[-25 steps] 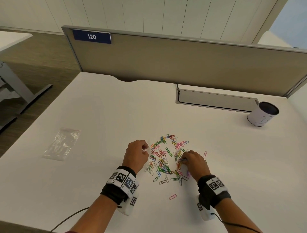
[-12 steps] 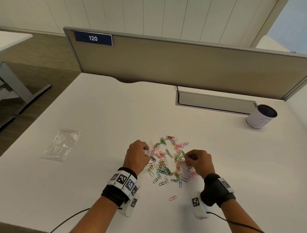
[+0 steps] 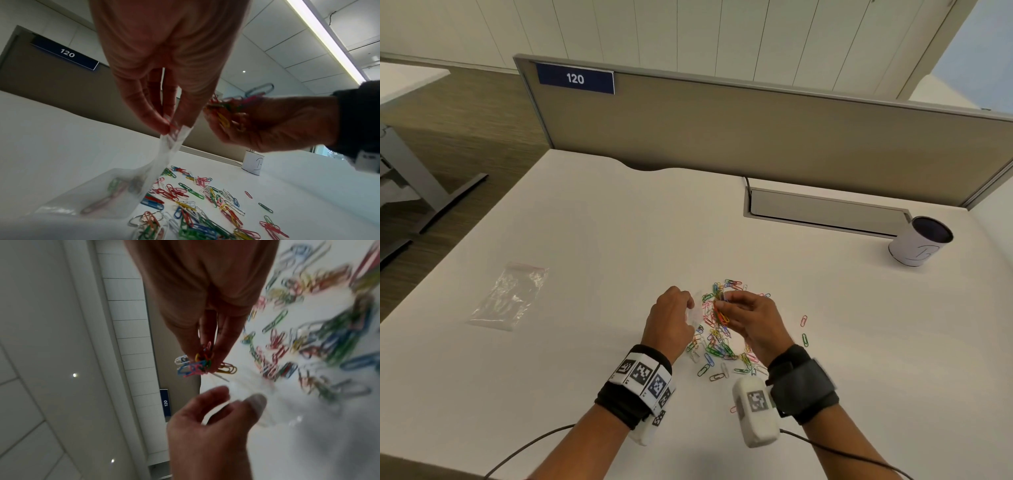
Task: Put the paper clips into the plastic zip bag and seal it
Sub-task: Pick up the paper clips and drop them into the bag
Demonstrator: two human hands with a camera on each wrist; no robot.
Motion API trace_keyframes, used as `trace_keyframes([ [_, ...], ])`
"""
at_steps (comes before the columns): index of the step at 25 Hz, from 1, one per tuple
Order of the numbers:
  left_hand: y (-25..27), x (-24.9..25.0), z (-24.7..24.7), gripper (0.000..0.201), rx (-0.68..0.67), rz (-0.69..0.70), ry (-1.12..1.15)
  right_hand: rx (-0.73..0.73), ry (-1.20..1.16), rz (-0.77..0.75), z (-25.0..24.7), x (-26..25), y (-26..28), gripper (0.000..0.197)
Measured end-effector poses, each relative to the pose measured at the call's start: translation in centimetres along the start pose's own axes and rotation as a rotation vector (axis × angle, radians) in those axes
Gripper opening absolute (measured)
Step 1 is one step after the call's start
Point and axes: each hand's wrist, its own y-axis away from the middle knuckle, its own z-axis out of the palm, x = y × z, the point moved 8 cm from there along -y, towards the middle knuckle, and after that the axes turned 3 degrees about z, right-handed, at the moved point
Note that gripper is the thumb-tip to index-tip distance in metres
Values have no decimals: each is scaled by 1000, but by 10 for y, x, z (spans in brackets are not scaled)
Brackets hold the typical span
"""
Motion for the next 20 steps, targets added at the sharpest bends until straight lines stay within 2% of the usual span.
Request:
trace_keyframes([
  [4, 2, 3, 2, 31, 3, 5, -37, -23, -49, 98, 23, 10, -13, 16],
  [6, 2, 0, 1, 36, 14, -22, -30, 3, -22, 121, 23, 13, -16, 18],
  [14, 3, 4, 0, 41, 45, 5, 35, 111, 444, 86, 17, 13, -21, 17],
  [20, 3, 12, 3, 47, -1, 66, 57, 64, 733, 82, 21, 8, -27, 11],
])
